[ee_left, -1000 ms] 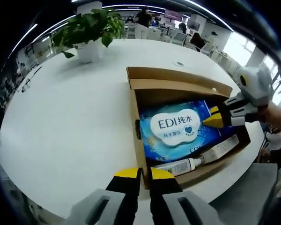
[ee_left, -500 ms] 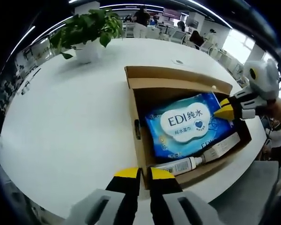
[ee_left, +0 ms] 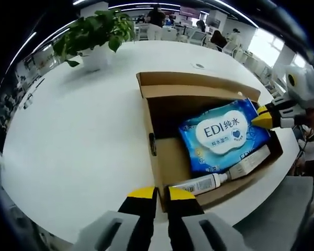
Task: Operate the shoe box by opening the lid, removing the specified soft item, and placing it in the target area until the item is outside and the box remains undamaged.
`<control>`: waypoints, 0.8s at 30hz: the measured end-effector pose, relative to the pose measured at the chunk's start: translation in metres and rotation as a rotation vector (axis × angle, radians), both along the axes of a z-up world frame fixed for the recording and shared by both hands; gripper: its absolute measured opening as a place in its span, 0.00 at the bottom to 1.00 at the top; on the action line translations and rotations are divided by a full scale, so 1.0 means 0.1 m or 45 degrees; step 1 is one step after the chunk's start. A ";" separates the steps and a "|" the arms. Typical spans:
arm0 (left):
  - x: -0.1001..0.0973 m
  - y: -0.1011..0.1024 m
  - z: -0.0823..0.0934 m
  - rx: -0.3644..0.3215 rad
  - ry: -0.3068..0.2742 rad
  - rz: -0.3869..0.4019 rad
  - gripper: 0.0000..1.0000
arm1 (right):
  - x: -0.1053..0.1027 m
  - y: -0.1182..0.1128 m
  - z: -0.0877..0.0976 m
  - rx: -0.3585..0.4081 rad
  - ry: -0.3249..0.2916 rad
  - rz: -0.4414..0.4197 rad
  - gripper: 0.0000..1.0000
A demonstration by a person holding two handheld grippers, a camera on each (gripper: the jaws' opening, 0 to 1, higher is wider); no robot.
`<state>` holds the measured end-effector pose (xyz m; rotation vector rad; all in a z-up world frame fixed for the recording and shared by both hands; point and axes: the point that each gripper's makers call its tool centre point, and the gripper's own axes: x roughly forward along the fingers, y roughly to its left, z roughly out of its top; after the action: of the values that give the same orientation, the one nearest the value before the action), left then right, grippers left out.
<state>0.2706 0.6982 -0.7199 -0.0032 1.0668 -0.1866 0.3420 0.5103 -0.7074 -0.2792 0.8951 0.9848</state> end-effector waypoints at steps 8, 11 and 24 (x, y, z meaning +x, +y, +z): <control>0.03 -0.02 0.06 0.095 -0.015 -0.081 0.08 | 0.00 -0.07 -0.05 0.013 0.017 -0.026 0.01; 0.06 -0.04 0.13 0.104 -0.034 -0.087 0.10 | -0.01 -0.09 -0.06 0.018 0.021 -0.033 0.01; 0.24 -0.25 0.26 0.093 -0.092 -0.167 0.18 | -0.03 -0.20 -0.17 0.011 0.040 -0.057 0.01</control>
<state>0.2949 0.6730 -0.6938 0.1385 1.0016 -0.2642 0.3392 0.4907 -0.7243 -0.2361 0.9221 0.9533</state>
